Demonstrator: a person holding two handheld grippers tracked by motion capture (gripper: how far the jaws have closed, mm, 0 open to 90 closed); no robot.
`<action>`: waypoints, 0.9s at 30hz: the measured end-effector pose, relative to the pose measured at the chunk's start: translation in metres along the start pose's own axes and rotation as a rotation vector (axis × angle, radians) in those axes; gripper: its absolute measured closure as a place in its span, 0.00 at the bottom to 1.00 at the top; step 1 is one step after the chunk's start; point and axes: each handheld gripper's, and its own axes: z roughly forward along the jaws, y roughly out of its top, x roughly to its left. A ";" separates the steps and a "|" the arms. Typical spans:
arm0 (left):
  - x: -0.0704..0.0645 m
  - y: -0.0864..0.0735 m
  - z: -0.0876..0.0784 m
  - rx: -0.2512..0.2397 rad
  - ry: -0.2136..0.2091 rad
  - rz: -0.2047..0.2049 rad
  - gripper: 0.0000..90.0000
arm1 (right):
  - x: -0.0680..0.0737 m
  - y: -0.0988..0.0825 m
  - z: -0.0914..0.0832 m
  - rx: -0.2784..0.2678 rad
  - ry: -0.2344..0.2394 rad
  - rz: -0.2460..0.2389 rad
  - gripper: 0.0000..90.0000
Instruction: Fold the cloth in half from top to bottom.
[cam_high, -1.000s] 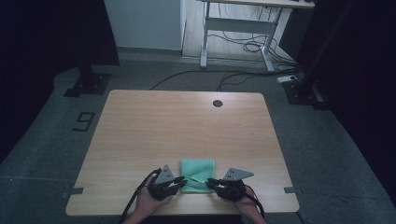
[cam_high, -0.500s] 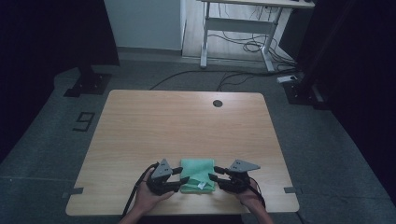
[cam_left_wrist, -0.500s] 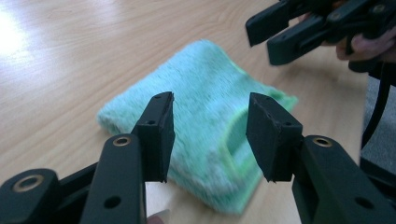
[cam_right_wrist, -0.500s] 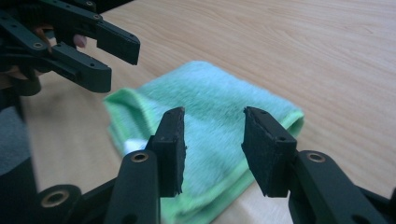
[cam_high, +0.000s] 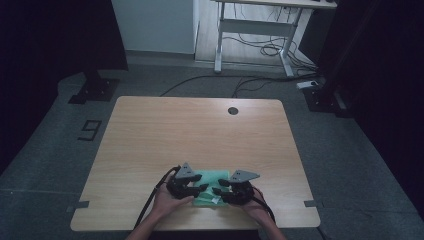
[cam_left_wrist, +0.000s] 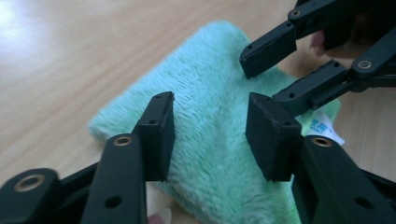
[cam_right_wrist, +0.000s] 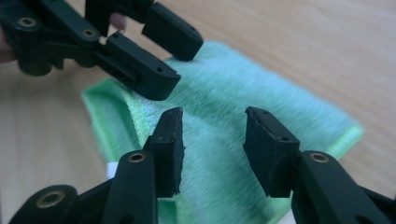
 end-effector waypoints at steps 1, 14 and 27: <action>-0.002 -0.001 0.001 0.012 -0.002 0.008 0.55 | 0.002 -0.002 0.000 0.010 -0.001 -0.003 0.60; -0.008 -0.014 0.007 0.057 0.032 0.037 0.50 | 0.011 -0.019 -0.006 0.044 0.001 -0.003 0.54; 0.021 0.001 0.021 0.071 -0.007 0.012 0.53 | -0.003 -0.010 0.008 0.044 -0.035 0.032 0.55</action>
